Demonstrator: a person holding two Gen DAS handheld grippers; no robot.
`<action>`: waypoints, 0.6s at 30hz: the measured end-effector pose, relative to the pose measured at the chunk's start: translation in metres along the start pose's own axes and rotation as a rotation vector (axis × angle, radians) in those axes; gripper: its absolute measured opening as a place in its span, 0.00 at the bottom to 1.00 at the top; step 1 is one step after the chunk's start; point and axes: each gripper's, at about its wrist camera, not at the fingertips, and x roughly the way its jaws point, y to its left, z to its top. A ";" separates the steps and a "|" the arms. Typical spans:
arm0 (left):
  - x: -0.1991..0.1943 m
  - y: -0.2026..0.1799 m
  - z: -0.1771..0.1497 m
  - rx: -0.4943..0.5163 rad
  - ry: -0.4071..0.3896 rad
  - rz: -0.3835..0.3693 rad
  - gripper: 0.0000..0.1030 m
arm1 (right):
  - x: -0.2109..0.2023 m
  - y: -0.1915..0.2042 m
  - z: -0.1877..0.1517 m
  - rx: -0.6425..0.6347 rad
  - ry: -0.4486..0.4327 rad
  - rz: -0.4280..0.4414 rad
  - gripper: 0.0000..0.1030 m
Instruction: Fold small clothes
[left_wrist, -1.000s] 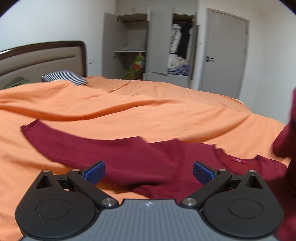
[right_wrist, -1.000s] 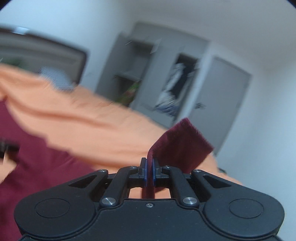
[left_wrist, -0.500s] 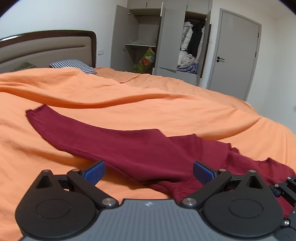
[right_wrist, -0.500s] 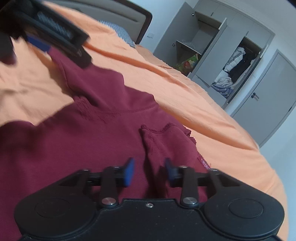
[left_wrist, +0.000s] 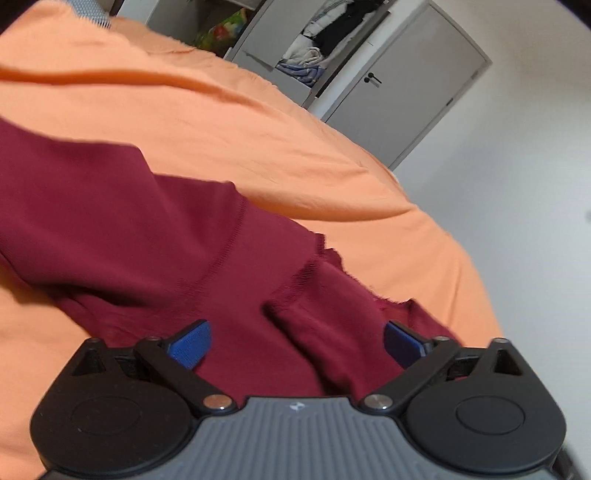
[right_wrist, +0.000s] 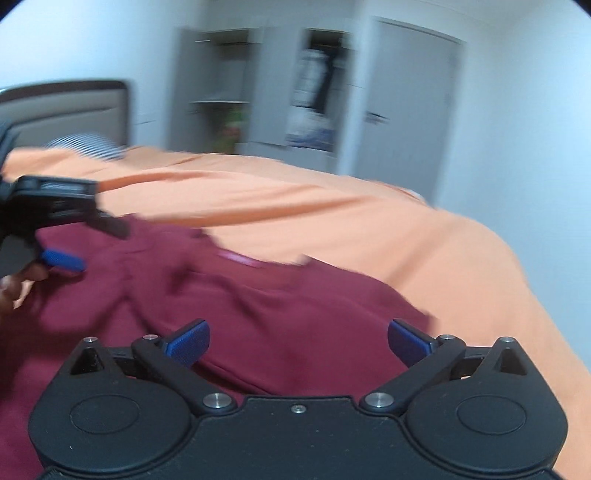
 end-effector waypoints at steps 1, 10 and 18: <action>0.003 -0.002 0.000 -0.006 -0.007 -0.003 0.84 | -0.003 -0.009 -0.005 0.031 0.005 -0.015 0.99; -0.005 -0.019 0.000 0.054 -0.138 0.012 0.01 | -0.005 -0.045 -0.025 0.160 0.029 -0.129 0.99; -0.022 -0.004 -0.016 0.097 -0.210 0.140 0.00 | 0.034 -0.059 -0.021 0.167 0.046 -0.351 0.99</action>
